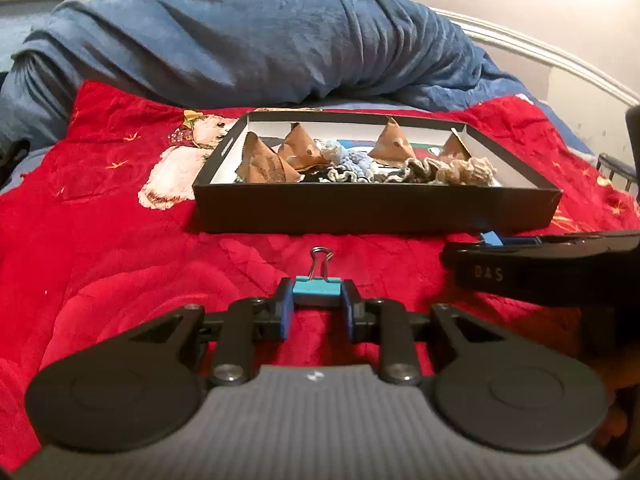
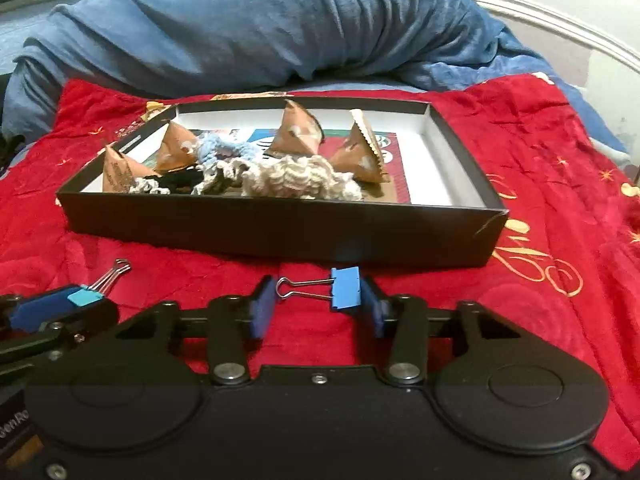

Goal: Organize objects
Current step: 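Grasp a blue binder clip with the right tool while the left tool grasps another binder clip, then carry the binder clip with the right tool while the left tool carries its clip over the box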

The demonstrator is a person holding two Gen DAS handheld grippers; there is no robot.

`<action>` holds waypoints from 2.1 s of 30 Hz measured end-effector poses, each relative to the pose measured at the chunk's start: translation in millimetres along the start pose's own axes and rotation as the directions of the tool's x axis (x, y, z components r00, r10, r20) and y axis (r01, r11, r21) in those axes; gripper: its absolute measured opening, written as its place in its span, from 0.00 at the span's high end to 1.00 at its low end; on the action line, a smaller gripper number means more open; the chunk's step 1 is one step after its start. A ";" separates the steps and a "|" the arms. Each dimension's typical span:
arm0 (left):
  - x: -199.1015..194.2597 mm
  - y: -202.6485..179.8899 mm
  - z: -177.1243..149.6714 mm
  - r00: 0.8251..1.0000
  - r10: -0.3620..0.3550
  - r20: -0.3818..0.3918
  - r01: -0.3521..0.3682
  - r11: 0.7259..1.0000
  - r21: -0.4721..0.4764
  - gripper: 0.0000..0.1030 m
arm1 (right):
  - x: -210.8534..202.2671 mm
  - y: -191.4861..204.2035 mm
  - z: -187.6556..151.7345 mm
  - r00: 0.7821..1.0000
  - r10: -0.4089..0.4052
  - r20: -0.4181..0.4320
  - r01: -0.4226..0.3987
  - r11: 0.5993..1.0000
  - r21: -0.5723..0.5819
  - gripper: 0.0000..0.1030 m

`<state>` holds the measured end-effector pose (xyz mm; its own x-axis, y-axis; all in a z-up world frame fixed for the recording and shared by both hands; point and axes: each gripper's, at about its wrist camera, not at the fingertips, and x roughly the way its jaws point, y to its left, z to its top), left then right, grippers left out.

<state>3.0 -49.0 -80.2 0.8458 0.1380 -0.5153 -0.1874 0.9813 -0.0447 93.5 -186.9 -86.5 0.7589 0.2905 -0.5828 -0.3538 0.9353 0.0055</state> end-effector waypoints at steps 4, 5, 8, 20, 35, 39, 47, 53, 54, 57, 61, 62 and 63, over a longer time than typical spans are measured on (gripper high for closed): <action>-2.0 2.1 -0.6 1.000 -0.004 0.007 0.004 1.000 -0.011 0.72 | -3.5 5.8 1.6 0.999 -0.033 0.004 0.033 0.999 -0.028 0.59; -2.7 1.8 -0.9 1.000 -0.005 0.009 0.005 1.000 -0.009 0.72 | -4.8 6.7 1.9 0.999 -0.040 0.004 0.040 0.999 -0.027 0.59; -2.7 2.0 -1.5 1.000 -0.006 0.012 0.007 1.000 -0.009 0.72 | -9.5 7.8 3.0 0.999 -0.053 -0.001 0.053 0.999 -0.008 0.59; -3.3 1.4 -1.4 1.000 -0.010 0.018 0.010 1.000 -0.007 0.72 | -23.5 15.5 11.6 0.999 -0.039 -0.001 0.039 0.999 0.002 0.59; -30.6 -2.9 34.2 0.975 -0.096 0.199 0.085 0.994 0.064 0.72 | -80.6 -1.3 73.7 0.976 0.004 0.218 -0.024 0.996 0.089 0.59; -13.5 -17.6 60.0 0.964 -0.128 0.233 0.103 0.988 0.116 0.72 | -67.8 -10.3 95.8 0.976 0.025 0.215 -0.044 0.995 0.087 0.59; 51.2 -39.7 85.9 0.976 -0.152 0.158 0.132 0.983 0.130 0.73 | -0.7 -58.6 94.4 0.988 0.084 0.127 -0.116 0.957 0.265 0.59; 81.1 -31.9 86.8 0.984 -0.152 0.094 0.145 0.987 0.074 0.73 | 25.8 -75.5 79.0 0.989 0.115 0.096 -0.141 0.934 0.330 0.59; 83.1 -29.6 87.2 0.986 -0.143 0.082 0.137 0.988 0.066 0.73 | 27.3 -75.2 77.2 0.988 0.121 0.093 -0.145 0.931 0.334 0.59; 91.2 -21.8 90.3 0.989 -0.145 0.038 0.144 0.989 0.036 0.67 | 32.0 -72.4 75.4 0.988 0.136 0.078 -0.154 0.928 0.340 0.59; 86.2 -17.0 94.2 0.988 -0.145 0.043 0.143 0.989 0.046 0.63 | 34.5 -61.1 74.5 0.990 0.128 0.053 -0.138 0.938 0.317 0.59; 83.9 -17.2 95.6 0.989 -0.139 0.048 0.136 0.989 0.063 0.63 | 34.6 -59.6 73.9 0.990 0.132 0.052 -0.142 0.936 0.321 0.58; 81.7 -17.4 97.7 0.989 -0.136 0.049 0.132 0.988 0.075 0.63 | 34.4 -57.9 74.3 0.990 0.132 0.051 -0.141 0.936 0.322 0.58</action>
<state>124.2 -41.7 -37.9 0.8868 0.0094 -0.4621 -0.0355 0.9982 -0.0479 180.7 -216.0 -46.5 0.7329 0.4210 -0.5345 -0.2621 0.8996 0.3492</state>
